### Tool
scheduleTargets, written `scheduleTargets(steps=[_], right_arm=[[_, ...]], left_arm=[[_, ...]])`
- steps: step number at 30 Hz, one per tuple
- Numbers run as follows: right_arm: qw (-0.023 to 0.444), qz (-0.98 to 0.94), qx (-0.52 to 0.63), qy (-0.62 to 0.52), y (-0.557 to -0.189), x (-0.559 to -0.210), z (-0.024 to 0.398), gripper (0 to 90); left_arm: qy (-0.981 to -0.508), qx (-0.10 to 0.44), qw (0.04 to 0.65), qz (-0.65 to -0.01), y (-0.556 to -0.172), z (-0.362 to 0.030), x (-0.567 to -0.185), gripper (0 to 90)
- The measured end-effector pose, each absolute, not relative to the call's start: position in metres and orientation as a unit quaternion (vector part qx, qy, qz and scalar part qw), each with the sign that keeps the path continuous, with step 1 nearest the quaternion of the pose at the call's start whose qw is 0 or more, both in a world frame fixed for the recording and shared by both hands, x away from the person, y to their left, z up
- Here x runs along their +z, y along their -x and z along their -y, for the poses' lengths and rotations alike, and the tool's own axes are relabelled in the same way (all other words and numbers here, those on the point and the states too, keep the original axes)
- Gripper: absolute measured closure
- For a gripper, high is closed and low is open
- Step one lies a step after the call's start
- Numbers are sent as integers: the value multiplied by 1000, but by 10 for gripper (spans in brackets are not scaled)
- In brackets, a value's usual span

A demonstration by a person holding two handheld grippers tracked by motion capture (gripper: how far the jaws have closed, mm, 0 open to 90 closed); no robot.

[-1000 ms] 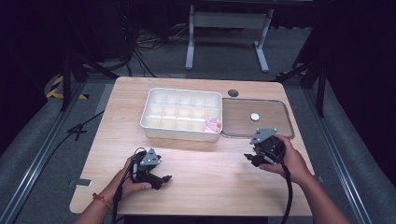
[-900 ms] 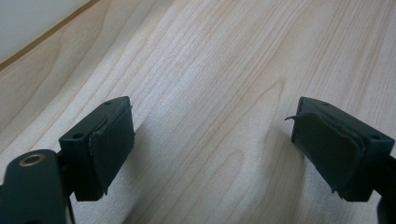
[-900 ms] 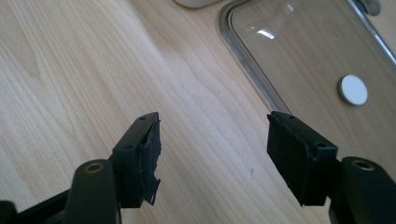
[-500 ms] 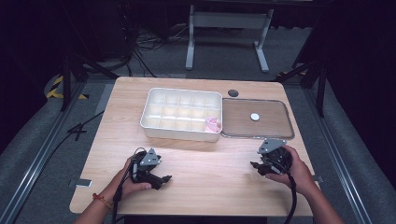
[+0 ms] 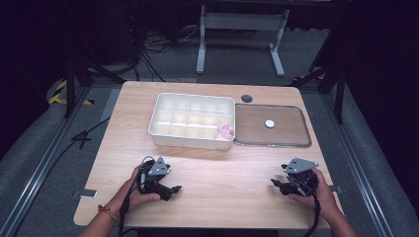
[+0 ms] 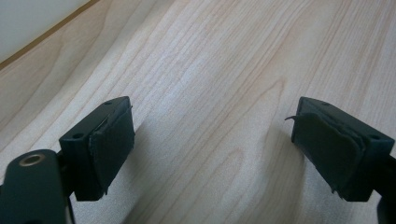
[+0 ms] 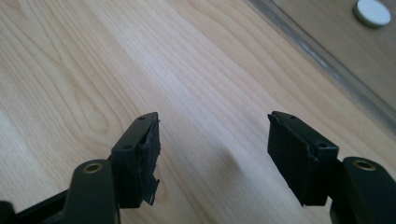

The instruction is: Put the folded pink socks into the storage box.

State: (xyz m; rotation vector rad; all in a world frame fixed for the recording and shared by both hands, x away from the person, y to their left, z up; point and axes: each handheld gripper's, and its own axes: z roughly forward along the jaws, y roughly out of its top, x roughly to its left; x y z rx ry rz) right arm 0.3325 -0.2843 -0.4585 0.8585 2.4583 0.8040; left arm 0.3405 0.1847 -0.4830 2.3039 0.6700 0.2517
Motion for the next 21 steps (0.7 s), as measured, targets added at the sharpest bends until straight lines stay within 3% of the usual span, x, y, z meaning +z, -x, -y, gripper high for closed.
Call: scheduleTargets(steps=[10, 14, 21], right_arm=[[180, -852, 341, -354, -327, -478, 311, 322], [166, -837, 365, -372, -329, -484, 318, 239], [167, -830, 370, -382, -330, -486, 320, 215]], left_arm=[[-892, 97, 356, -259, -341, -185, -483, 133], [-892, 97, 357, -259, -341, -185, -483, 132], [-892, 97, 357, -261, -340, -185, -483, 132]])
